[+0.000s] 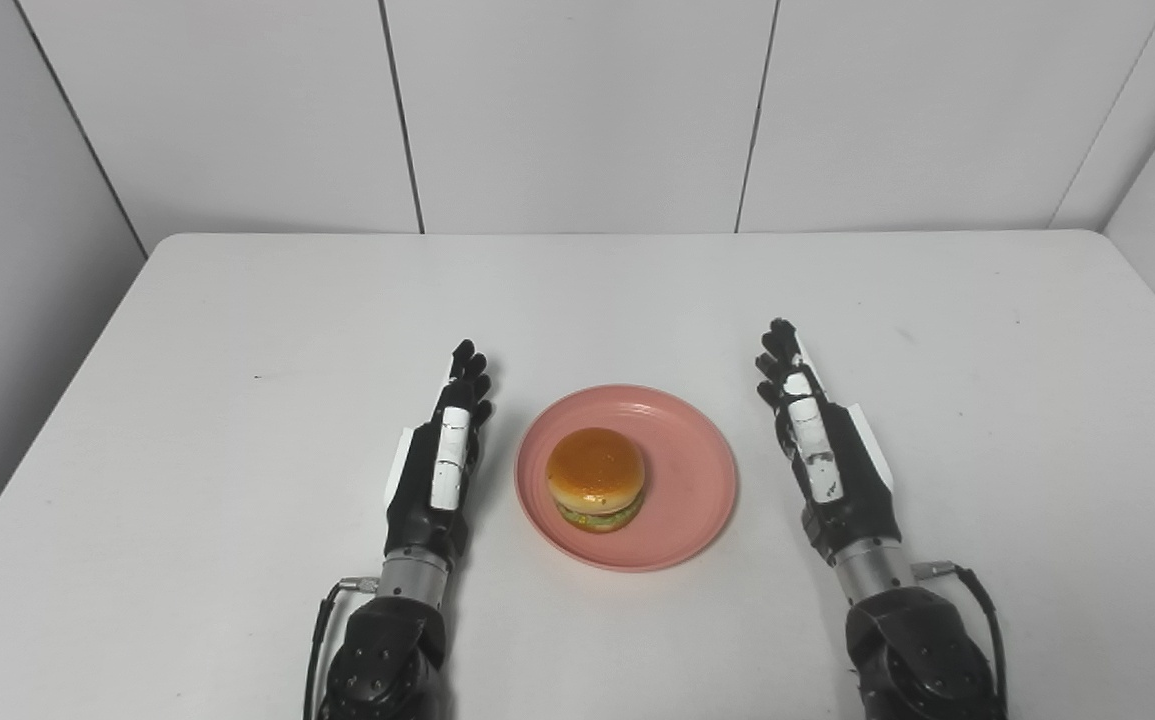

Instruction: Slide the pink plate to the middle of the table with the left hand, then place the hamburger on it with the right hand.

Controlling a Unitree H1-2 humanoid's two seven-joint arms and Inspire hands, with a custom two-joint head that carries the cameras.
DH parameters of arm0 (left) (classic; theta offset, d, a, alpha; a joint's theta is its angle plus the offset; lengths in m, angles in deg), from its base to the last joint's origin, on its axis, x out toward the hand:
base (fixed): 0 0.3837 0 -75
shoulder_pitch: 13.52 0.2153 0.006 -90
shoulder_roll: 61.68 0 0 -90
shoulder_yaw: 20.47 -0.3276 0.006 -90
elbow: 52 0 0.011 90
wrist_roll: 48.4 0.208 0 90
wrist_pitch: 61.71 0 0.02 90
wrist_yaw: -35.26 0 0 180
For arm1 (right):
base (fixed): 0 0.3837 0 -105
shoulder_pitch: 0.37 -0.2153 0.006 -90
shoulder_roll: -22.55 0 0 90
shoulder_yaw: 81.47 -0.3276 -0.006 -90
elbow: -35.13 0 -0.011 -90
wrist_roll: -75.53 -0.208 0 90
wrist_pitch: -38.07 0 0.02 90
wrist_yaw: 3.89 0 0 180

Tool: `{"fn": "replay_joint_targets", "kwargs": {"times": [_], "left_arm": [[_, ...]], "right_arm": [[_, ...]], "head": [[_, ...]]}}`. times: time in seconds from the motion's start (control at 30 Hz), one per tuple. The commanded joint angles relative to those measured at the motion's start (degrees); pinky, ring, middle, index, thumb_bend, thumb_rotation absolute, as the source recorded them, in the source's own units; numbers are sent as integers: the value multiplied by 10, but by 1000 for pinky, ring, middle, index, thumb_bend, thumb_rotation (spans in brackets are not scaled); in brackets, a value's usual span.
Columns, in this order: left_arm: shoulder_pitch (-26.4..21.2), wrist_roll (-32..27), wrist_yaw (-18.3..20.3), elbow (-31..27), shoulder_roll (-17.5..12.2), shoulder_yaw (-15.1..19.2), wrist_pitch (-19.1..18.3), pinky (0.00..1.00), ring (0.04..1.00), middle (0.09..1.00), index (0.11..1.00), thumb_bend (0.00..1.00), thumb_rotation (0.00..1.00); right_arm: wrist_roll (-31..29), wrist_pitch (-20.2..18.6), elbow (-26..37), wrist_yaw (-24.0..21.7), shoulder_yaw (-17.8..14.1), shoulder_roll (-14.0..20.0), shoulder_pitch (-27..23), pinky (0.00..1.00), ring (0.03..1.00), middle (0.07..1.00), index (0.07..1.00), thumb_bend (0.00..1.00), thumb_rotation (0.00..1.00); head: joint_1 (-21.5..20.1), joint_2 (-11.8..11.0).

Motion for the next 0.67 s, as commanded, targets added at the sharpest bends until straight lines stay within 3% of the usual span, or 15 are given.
{"fn": "replay_joint_targets", "kwargs": {"times": [0.0,0.13,0.33,0.63], "left_arm": [[-22,-1,3,7,0,0,25,1000,1000,1000,1000,813,1000],[-34,-1,1,24,2,4,31,1000,1000,1000,1000,804,1000],[-42,-1,1,35,0,6,42,1000,1000,1000,1000,812,1000],[-41,8,3,35,-5,1,44,1000,1000,1000,1000,821,1000]], "right_arm": [[-4,13,-6,11,-5,-6,-25,1000,1000,1000,1000,676,1000],[2,21,-38,33,-15,-10,-32,1000,1000,1000,1000,691,1000],[-6,34,-57,32,-18,-7,-37,1000,1000,1000,1000,721,1000],[-8,81,-75,43,-20,-12,-42,1000,1000,1000,1000,710,1000]], "head": [[3,1],[3,-3],[3,-2],[3,-2]]}}
